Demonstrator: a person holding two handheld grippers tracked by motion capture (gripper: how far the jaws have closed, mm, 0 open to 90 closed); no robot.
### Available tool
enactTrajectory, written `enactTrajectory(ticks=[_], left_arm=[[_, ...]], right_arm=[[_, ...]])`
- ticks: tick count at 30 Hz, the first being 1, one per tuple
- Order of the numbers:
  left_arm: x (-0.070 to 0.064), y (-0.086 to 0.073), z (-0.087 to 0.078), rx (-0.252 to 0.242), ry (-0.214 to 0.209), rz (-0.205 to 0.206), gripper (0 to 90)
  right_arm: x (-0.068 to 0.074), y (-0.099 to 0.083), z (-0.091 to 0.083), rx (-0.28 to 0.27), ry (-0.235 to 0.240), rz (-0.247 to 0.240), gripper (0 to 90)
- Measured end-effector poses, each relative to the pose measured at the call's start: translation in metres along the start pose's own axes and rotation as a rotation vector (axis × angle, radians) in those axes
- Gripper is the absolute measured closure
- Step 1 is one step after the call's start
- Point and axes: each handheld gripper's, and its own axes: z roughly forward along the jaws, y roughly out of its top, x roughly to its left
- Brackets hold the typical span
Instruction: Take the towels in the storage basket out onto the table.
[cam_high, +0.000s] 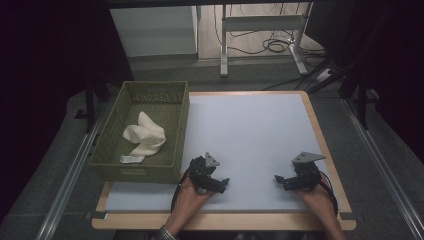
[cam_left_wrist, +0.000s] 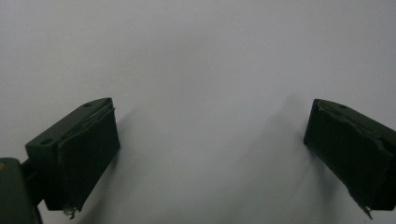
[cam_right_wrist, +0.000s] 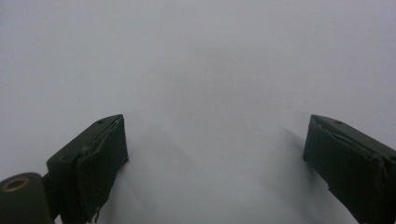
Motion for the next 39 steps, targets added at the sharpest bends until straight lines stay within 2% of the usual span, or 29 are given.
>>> enactTrajectory(ticks=[32,35,36,37,38,39], left_arm=[[-0.0001,0.001,0.0007,0.001,-0.01,-0.003,1.7],[0.0005,0.0018,0.0002,0.009,-0.019,0.008,1.8],[0.0006,0.0031,-0.001,0.01,-0.044,0.011,2.3],[0.0006,0.0031,-0.001,0.01,-0.044,0.011,2.9],[-0.0003,0.0049,-0.0026,0.001,-0.066,0.008,2.9],[-0.0014,0.0059,-0.0033,-0.001,-0.071,0.017,2.9]], right_arm=[[-0.0001,0.0,0.0001,-0.001,0.001,0.0,6.3],[-0.0001,0.0001,0.0001,-0.001,0.002,0.001,6.4],[-0.0001,0.0001,0.0001,-0.001,0.002,0.001,6.4],[-0.0001,0.0001,0.0001,-0.001,0.002,0.001,6.4],[-0.0001,0.0001,0.0001,-0.001,0.001,0.001,6.3],[-0.0001,0.0001,0.0001,-0.001,0.001,0.001,6.4]])
